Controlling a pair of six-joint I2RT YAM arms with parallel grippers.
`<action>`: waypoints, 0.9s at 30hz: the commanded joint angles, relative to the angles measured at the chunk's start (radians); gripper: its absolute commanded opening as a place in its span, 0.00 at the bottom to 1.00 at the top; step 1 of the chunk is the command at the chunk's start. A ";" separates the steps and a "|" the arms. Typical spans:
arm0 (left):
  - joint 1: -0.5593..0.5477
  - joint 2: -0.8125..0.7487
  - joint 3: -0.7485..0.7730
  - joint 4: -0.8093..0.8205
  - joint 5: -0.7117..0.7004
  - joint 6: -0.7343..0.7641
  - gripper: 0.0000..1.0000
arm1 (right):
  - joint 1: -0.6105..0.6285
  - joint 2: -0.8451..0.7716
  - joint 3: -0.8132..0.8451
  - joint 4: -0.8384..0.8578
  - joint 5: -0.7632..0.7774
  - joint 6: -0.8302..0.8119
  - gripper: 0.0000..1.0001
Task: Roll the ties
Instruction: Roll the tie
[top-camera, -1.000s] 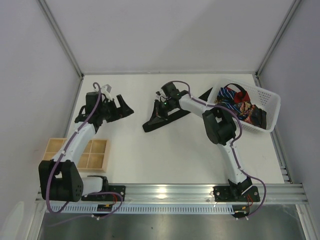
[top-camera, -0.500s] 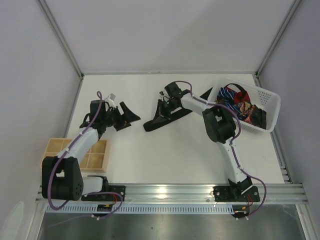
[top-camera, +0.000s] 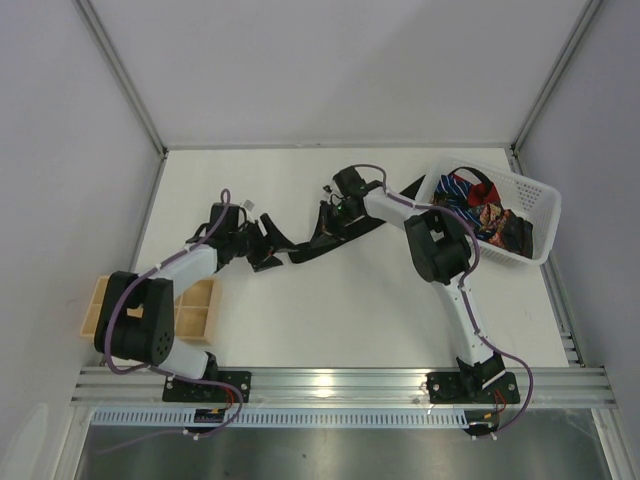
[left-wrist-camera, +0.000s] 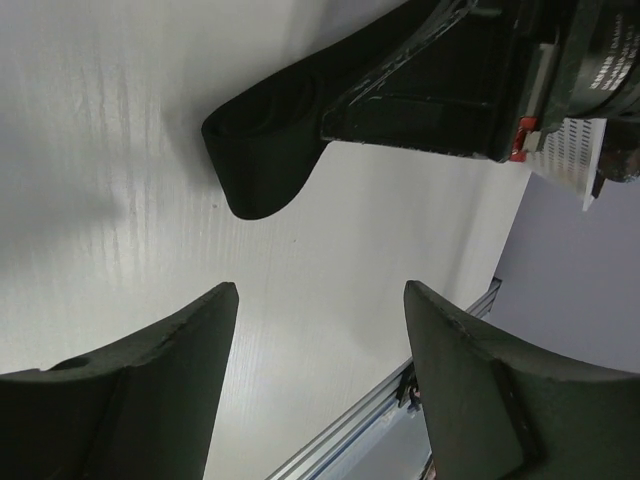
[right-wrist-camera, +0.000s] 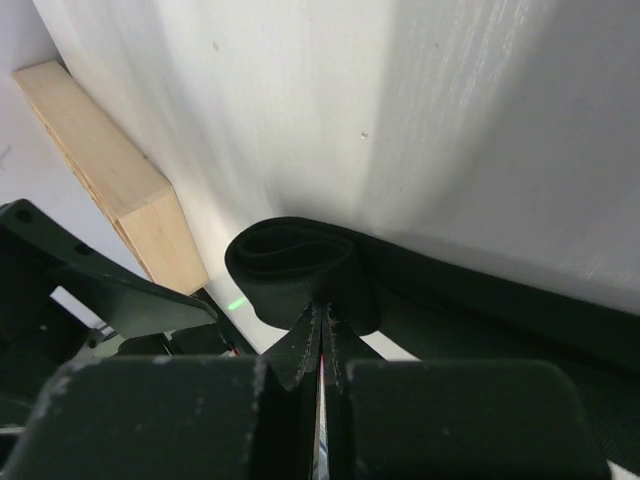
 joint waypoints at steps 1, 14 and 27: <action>-0.003 -0.008 0.055 -0.006 -0.046 -0.039 0.74 | 0.010 0.022 0.000 0.015 -0.003 -0.014 0.00; -0.004 0.129 0.069 0.048 -0.034 -0.072 0.69 | -0.011 0.060 -0.003 0.010 0.033 -0.051 0.00; -0.027 0.238 0.090 0.106 -0.086 -0.104 0.57 | -0.022 0.068 -0.001 0.023 0.020 -0.048 0.00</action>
